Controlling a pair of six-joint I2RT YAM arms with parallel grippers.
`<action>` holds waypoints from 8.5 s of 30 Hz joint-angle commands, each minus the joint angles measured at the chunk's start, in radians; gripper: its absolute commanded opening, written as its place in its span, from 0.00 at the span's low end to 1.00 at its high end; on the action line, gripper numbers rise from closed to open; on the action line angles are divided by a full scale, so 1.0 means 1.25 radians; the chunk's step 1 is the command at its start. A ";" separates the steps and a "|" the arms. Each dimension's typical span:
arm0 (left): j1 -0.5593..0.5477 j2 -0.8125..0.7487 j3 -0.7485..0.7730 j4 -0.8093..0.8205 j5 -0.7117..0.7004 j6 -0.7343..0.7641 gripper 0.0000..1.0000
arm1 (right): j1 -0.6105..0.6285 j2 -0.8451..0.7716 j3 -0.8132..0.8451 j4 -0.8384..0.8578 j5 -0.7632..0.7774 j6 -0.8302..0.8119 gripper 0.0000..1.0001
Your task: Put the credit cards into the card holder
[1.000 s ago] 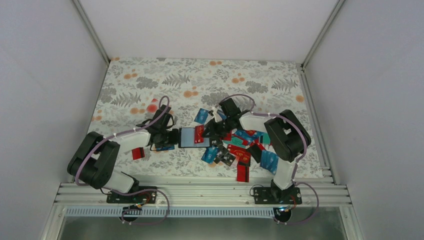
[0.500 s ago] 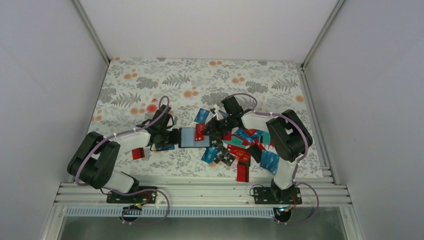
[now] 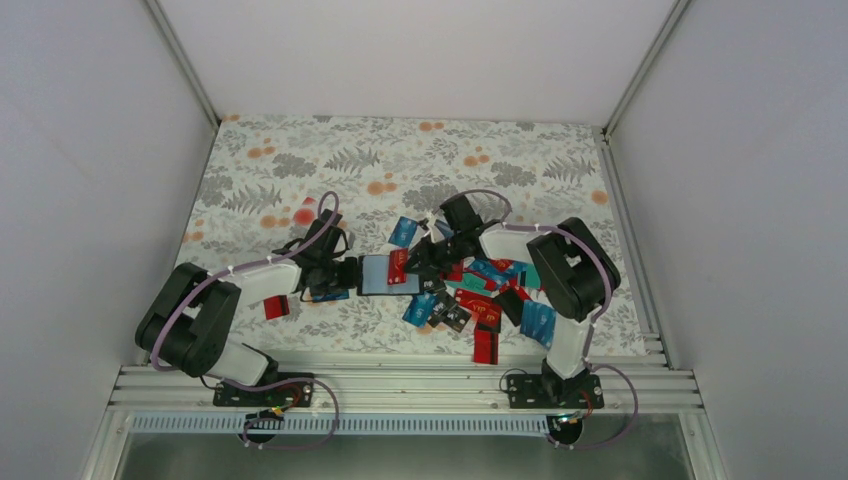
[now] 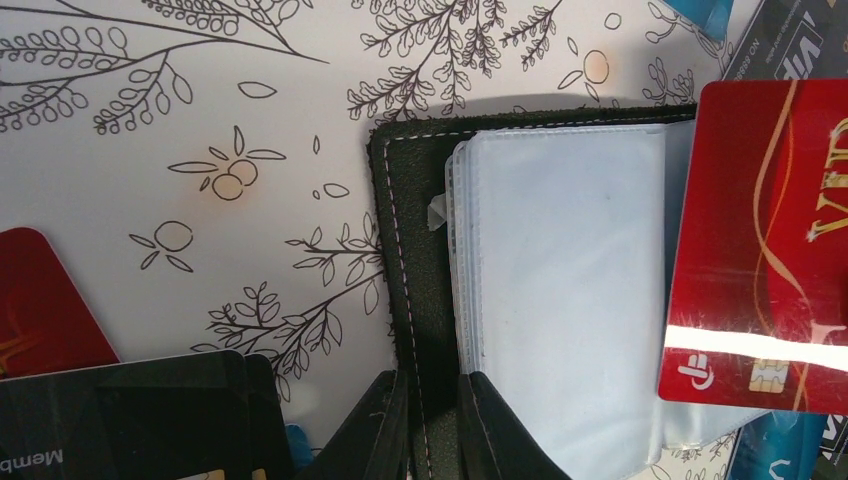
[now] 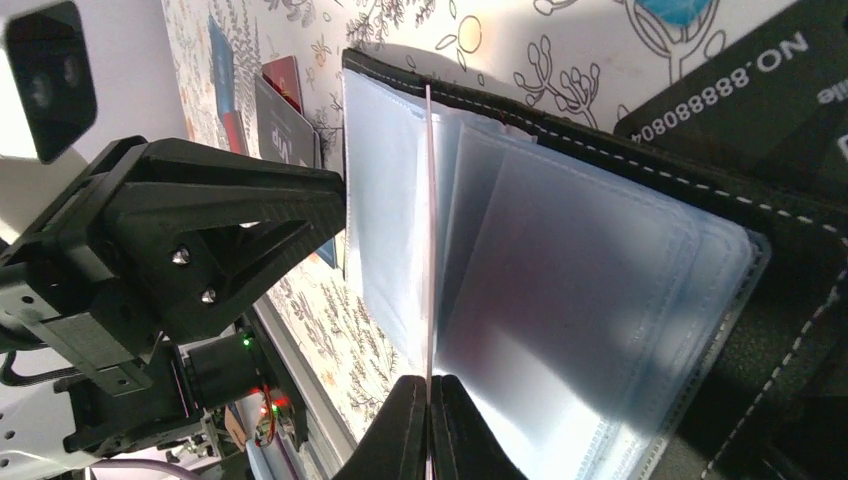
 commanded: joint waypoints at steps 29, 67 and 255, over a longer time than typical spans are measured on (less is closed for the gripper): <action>0.003 0.017 -0.040 -0.002 0.003 -0.010 0.13 | 0.041 0.066 -0.004 0.034 -0.004 0.098 0.04; 0.001 -0.024 -0.053 -0.024 -0.007 -0.013 0.13 | 0.109 0.160 0.174 -0.149 -0.013 -0.017 0.08; -0.113 0.324 0.767 -0.488 0.514 0.356 0.02 | -0.367 -0.524 -0.128 -0.175 -0.112 -0.212 0.78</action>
